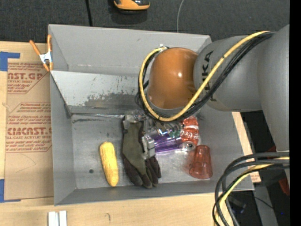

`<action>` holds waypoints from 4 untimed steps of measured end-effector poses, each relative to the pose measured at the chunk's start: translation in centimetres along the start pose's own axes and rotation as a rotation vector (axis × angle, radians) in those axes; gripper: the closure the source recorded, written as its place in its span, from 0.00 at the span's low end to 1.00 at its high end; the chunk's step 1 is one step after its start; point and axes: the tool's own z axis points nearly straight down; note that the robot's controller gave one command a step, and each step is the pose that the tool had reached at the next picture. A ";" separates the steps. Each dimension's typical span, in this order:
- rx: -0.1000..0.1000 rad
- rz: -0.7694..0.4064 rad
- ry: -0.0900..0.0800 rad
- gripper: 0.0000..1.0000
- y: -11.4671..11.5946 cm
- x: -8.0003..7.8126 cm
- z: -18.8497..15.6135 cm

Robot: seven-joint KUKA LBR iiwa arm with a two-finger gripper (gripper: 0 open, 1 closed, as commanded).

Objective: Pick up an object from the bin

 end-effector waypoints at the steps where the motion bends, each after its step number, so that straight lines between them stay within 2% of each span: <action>1: 0.006 -0.008 -0.017 0.00 -1.9 -0.6 -2.1; 2: 0.005 -0.149 -0.009 0.00 -5.1 0.1 3.4; 3: 0.004 0.058 -0.015 1.00 -7.1 1.7 6.4; 4: 0.004 0.058 -0.015 1.00 -7.1 1.7 6.4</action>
Offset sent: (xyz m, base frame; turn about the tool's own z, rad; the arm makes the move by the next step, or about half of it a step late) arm 0.0185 -0.0639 -0.0535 -0.1792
